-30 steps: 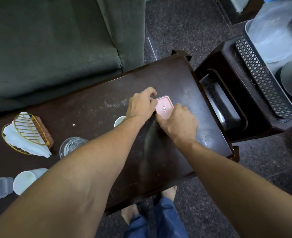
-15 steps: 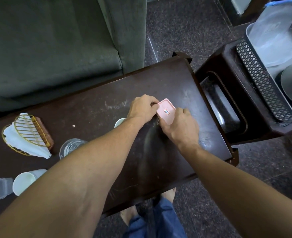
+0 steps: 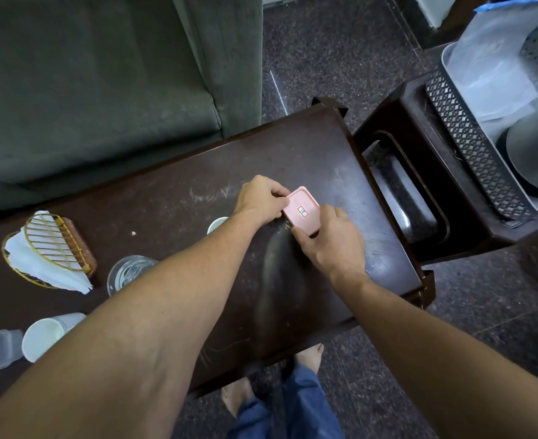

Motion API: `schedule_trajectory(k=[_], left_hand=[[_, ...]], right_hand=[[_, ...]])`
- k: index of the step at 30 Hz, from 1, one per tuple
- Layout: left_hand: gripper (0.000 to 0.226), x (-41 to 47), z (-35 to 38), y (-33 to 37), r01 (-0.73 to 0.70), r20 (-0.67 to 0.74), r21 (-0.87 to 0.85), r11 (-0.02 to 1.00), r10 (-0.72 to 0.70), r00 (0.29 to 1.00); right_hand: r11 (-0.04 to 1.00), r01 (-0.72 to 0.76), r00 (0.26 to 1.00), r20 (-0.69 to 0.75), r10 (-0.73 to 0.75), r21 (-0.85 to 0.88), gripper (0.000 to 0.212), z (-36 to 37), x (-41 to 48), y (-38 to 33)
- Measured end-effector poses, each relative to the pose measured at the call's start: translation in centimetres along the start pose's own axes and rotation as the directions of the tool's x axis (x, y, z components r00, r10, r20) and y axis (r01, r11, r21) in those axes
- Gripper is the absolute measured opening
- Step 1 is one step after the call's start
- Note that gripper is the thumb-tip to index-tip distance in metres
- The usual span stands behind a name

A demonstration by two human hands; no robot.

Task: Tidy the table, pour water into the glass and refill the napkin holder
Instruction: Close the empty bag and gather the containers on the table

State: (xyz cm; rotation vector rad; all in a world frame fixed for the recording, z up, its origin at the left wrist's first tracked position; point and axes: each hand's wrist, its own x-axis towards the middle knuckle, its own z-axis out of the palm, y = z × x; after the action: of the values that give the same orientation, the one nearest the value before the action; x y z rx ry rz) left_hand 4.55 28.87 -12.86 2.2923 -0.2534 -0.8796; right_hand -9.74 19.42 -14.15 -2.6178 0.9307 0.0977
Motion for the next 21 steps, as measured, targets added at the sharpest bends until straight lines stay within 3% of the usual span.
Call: schedule_trajectory(k=[15, 21], left_hand=[[0.010, 0.7, -0.8, 2.8, 0.137, 0.070, 0.130, 0.982, -0.146, 0.987], [0.012, 0.9, -1.1, 3.5, 0.176, 0.100, 0.160, 0.971, -0.193, 0.976]], right_hand=[[0.993, -0.108, 0.990, 0.090, 0.112, -0.055, 0.056, -0.6, 0.6, -1.4], [0.986, -0.132, 0.978, 0.147, 0.147, -0.103, 0.046, -1.3, 1.6, -2.4]])
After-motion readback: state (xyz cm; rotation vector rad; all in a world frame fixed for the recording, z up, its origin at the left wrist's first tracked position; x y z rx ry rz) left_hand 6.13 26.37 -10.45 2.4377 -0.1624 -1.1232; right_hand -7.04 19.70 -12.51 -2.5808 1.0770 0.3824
